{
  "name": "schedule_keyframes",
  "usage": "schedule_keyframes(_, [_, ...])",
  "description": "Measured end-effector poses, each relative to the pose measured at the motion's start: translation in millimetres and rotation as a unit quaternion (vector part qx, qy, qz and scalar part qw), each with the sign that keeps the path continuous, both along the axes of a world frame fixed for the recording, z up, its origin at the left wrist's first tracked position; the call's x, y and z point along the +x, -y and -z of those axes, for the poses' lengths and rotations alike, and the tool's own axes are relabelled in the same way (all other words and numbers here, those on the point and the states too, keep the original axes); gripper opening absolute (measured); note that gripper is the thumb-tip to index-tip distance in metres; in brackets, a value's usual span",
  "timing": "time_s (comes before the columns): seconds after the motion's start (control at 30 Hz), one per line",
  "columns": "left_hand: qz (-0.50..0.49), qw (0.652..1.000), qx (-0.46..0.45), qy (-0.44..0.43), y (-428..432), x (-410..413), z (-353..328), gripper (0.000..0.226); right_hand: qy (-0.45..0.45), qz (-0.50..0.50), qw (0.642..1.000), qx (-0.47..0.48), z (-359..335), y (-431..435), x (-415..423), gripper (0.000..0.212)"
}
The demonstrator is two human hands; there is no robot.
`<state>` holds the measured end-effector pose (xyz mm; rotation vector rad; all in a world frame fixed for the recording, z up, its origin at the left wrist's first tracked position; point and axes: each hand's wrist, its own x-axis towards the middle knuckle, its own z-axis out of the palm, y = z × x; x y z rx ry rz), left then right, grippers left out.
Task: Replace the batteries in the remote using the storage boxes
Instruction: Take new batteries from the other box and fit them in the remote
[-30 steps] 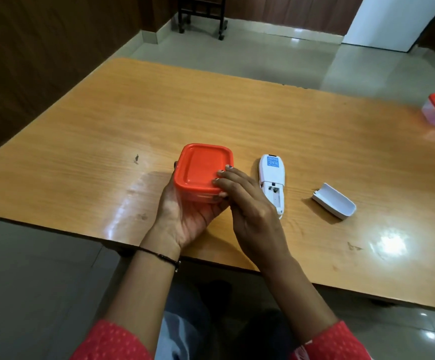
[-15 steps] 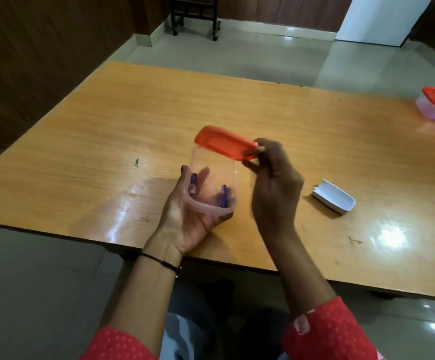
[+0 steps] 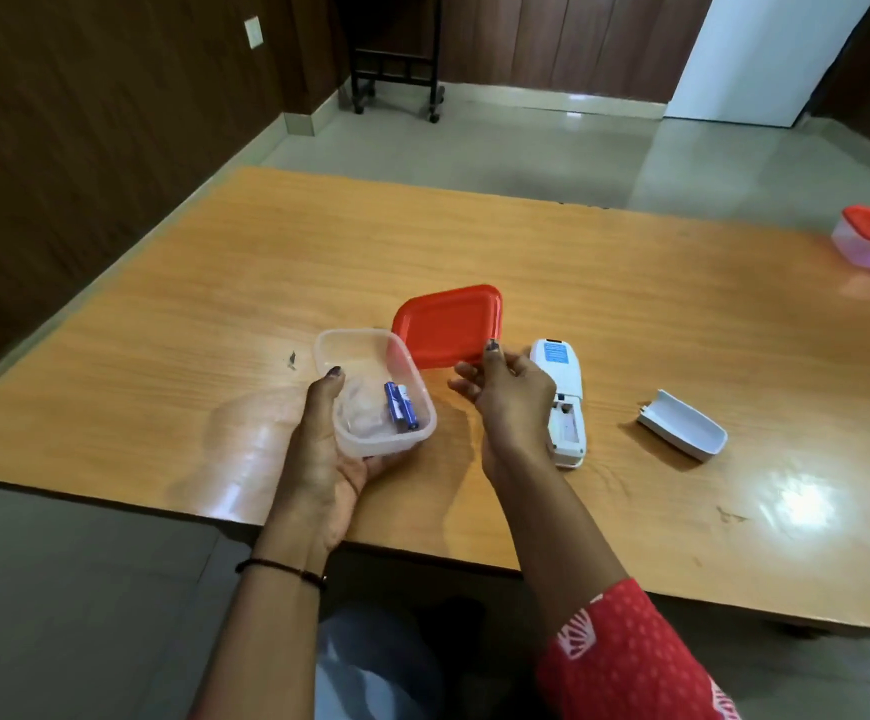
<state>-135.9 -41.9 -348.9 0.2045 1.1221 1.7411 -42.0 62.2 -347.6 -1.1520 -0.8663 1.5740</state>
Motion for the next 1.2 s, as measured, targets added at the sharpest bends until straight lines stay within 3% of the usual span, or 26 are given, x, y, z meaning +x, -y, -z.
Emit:
schedule_keyframes(0.13, [-0.071, 0.988, -0.071, -0.12, 9, -10, 3, 0.022, 0.011, -0.065, 0.996, -0.065, -1, 5, -8, 0.022])
schedule_keyframes(0.33, [-0.128, 0.935, -0.152, -0.293, 15, -18, 5, 0.023, 0.209, -0.155, 0.965, 0.007, -5, 16, 6, 0.062])
schedule_keyframes(0.43, [-0.133, 0.911, -0.183, -0.344, 16, -18, 2, 0.041, 0.236, -0.167, 0.955, 0.064, -13, 22, 9, 0.053])
schedule_keyframes(0.53, [-0.117, 0.876, -0.217, -0.414, 19, -17, -1, 0.041, 0.235, -0.203, 0.937, 0.16, -23, 23, 3, 0.039])
schedule_keyframes(0.63, [-0.109, 0.85, -0.244, -0.454, 19, -17, 1, 0.035, 0.307, -0.303, 0.863, 0.262, -28, 25, -12, 0.041])
schedule_keyframes(0.73, [-0.112, 0.829, -0.27, -0.477, 20, -19, 3, 0.035, 0.434, -0.369, 0.744, 0.349, -25, 27, -25, 0.052])
schedule_keyframes(0.87, [-0.115, 0.822, -0.287, -0.477, 21, -25, 7, 0.032, 0.57, -0.419, 0.601, 0.373, -26, 28, -40, 0.055])
schedule_keyframes(0.93, [-0.118, 0.817, -0.297, -0.481, 21, -27, 8, 0.031, 0.609, -0.421, 0.548, 0.389, -25, 27, -46, 0.053])
schedule_keyframes(1.1, [-0.12, 0.824, -0.283, -0.476, 21, -28, 8, 0.031, 0.639, -0.389, 0.493, 0.444, -27, 28, -46, 0.047])
schedule_keyframes(1.2, [-0.124, 0.832, -0.274, -0.466, 21, -26, 7, 0.029, 0.634, -0.381, 0.496, 0.455, -28, 32, -45, 0.045])
